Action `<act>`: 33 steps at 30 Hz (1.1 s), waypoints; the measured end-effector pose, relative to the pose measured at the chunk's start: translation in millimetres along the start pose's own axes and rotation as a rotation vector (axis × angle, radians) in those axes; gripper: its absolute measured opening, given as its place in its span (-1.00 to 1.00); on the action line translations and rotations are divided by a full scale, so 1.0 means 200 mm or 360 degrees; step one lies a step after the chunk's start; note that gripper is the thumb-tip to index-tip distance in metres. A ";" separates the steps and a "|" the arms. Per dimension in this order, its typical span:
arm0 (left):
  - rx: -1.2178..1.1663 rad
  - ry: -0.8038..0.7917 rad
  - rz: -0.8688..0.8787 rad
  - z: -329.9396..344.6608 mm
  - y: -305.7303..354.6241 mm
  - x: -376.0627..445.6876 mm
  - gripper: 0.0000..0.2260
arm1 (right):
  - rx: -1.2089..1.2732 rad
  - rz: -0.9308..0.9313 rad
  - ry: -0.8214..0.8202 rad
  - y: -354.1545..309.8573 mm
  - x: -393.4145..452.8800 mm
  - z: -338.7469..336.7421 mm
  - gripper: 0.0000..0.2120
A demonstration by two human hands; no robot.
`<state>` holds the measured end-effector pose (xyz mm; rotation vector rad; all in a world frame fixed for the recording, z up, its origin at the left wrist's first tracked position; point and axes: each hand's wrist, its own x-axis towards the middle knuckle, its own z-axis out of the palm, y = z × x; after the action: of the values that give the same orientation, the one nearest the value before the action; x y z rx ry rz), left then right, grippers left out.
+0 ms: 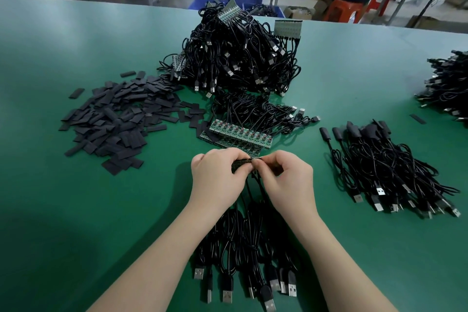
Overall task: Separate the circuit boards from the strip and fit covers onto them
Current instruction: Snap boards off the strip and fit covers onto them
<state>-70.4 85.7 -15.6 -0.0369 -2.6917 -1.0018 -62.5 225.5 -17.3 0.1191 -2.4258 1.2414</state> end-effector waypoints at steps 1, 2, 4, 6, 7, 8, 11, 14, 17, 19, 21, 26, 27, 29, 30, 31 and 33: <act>0.0011 -0.0001 0.0000 0.00 0.00 0.00 -0.90 | 0.0003 -0.0005 0.0005 0.00 0.00 0.00 -0.90; 0.0018 0.0002 0.0001 0.00 0.00 0.00 -0.89 | 0.0004 -0.0011 0.0011 0.00 0.00 0.01 -0.90; 0.0023 0.0010 0.0001 0.00 0.00 0.00 -0.89 | -0.0011 -0.0022 0.0026 0.01 0.00 0.02 -0.90; 0.0041 0.0014 0.0002 0.00 0.00 0.00 -0.88 | -0.0033 -0.0048 0.0054 0.01 -0.01 0.03 -0.88; 0.0059 0.0021 0.0008 0.00 0.00 0.00 -0.89 | -0.0057 -0.0071 0.0071 0.02 -0.01 0.03 -0.87; 0.0074 0.0037 0.0018 0.00 0.00 0.00 -0.88 | -0.0084 -0.0092 0.0080 0.02 -0.01 0.03 -0.87; 0.0068 0.0083 0.0064 -0.01 -0.01 0.00 -0.87 | -0.0063 -0.0028 0.0090 0.02 0.01 0.00 -0.88; 0.0093 0.0030 0.0092 0.00 -0.03 0.01 -0.83 | 0.0010 0.0069 0.0251 -0.01 0.06 -0.13 -0.85; 0.0120 -0.0105 0.0147 0.03 -0.03 0.03 -0.80 | 0.0191 0.0031 0.0501 -0.10 0.10 -0.29 -0.83; 0.0128 -0.0204 0.0221 0.06 -0.01 0.06 -0.78 | 0.0297 -0.0083 0.0592 -0.18 0.11 -0.35 -0.83; 0.0143 -0.0259 0.0280 0.09 0.02 0.07 -0.77 | 0.0242 -0.0280 0.0577 -0.26 0.09 -0.34 -0.82; 0.0026 -0.0022 0.0350 0.06 0.00 0.03 -0.85 | 0.0271 -0.0269 0.0645 -0.29 0.06 -0.31 -0.84; -0.0122 0.0017 0.0342 0.03 -0.01 0.02 -0.88 | 0.0375 -0.0164 0.0680 -0.26 0.07 -0.32 -0.84; -0.0468 0.0098 0.0339 -0.03 -0.02 0.01 -0.94 | 0.0465 0.0044 0.0699 -0.20 0.07 -0.35 -0.83; -0.0616 0.0175 0.0361 -0.06 -0.02 0.00 -0.97 | 0.0460 0.0139 0.0667 -0.17 0.07 -0.35 -0.83; -0.0747 0.0251 0.0370 -0.08 -0.01 0.00 -0.95 | 0.0461 0.0224 0.0634 -0.14 0.07 -0.36 -0.84; -0.0942 0.0330 0.0362 -0.11 0.01 -0.01 -0.94 | 0.0539 0.0303 0.0685 -0.10 0.06 -0.36 -0.86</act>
<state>-63.5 72.8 0.9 -0.3242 -2.0682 -1.5816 -45.4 273.0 39.6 -0.2637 -1.8808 1.5685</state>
